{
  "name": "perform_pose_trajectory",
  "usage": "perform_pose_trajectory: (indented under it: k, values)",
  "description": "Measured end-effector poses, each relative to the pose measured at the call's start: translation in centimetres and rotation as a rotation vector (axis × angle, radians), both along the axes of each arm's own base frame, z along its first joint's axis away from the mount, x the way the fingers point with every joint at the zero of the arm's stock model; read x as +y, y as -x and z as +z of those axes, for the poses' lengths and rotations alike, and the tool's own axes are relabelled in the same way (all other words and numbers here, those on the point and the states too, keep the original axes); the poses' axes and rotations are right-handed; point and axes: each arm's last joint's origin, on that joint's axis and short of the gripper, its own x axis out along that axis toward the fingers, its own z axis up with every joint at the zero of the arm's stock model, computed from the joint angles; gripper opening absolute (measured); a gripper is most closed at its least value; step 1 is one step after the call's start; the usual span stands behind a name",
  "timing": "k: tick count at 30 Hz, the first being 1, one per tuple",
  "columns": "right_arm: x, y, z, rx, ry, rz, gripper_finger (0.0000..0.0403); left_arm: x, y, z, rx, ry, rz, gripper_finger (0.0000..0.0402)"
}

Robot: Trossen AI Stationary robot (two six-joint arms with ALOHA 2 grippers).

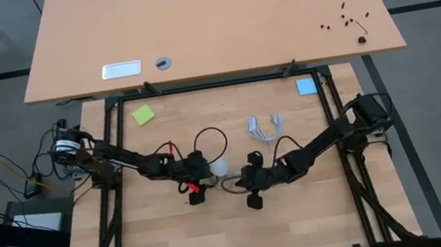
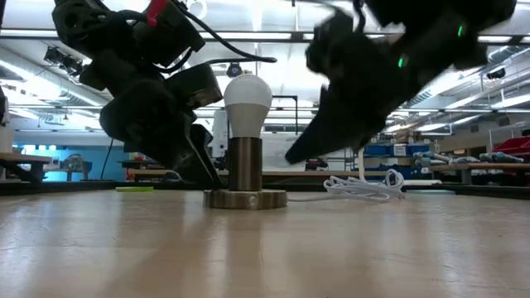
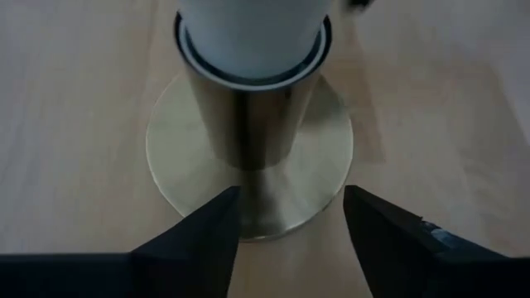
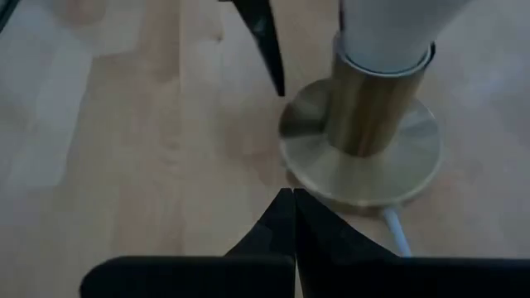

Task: Screw lightbulb
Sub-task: Remove the lightbulb from the lamp

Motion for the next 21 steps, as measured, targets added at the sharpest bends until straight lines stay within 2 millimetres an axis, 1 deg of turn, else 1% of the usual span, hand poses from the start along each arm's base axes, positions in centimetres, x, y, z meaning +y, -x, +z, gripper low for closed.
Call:
perform_pose_trajectory:
  k: [2, 7, 12, 16, 21]
  values:
    - [-0.6, 0.1, -1.0, -0.014, -0.008, -0.011, 0.0006, -0.1, -0.2, 0.1, -0.032, 0.011, -0.004, 0.0207]
    - [-1.1, 0.3, -2.2, 0.007, -0.003, -0.022, 0.0006, -0.2, -0.9, -0.3, -0.095, 0.029, -0.003, 0.0175]
    - [-1.4, 1.0, -2.8, 0.021, -0.008, -0.034, 0.0006, -0.4, -2.0, -1.3, -0.161, 0.053, 0.000, 0.0150]
    - [-1.8, 1.3, -3.1, 0.023, -0.031, -0.061, 0.0007, -0.4, -2.3, -1.4, -0.195, 0.066, 0.008, 0.0141]
    - [-1.9, 1.4, -3.2, 0.032, -0.013, -0.061, 0.0007, -0.3, -2.0, -0.9, -0.180, 0.040, 0.037, 0.0142]
